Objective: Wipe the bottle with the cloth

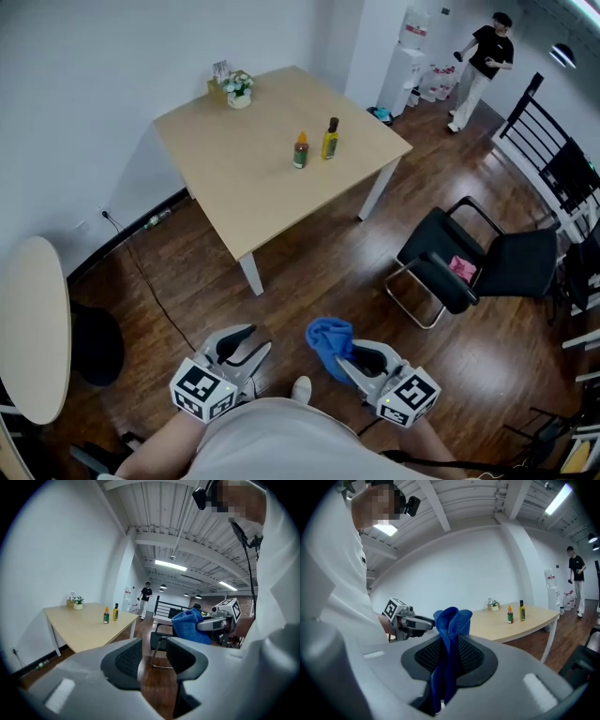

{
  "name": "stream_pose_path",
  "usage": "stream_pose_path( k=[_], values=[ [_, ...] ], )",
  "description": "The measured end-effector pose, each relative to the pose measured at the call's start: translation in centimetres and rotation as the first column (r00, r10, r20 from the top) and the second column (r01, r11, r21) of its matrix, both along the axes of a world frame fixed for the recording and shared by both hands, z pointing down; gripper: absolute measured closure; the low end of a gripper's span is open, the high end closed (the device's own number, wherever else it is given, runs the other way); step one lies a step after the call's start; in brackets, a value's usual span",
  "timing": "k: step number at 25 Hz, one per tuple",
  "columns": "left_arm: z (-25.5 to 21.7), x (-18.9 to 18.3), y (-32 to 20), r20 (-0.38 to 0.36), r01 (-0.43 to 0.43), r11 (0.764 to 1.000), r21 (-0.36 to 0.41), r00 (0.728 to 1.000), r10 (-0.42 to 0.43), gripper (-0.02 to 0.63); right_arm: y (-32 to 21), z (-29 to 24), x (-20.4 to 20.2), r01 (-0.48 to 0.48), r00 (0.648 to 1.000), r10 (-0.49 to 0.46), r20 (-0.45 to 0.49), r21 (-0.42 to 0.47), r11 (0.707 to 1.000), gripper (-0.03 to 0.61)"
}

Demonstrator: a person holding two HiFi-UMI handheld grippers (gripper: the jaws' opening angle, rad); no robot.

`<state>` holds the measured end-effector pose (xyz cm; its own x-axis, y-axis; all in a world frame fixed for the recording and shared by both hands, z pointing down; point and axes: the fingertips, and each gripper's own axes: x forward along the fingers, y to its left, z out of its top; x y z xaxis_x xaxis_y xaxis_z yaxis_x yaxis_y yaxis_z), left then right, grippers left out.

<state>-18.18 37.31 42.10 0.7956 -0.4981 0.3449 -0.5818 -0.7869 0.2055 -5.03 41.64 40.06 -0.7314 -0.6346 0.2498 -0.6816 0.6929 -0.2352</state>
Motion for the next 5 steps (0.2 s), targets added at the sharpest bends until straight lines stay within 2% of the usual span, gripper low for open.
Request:
stream_pose_path(
  k=[5],
  values=[
    [0.7,-4.2,0.5,0.001,0.045,0.999,-0.027,0.999,-0.045,0.446,0.0,-0.7,-2.9,0.01,1.0,-0.01,-0.008,0.008,1.0,0.495]
  ],
)
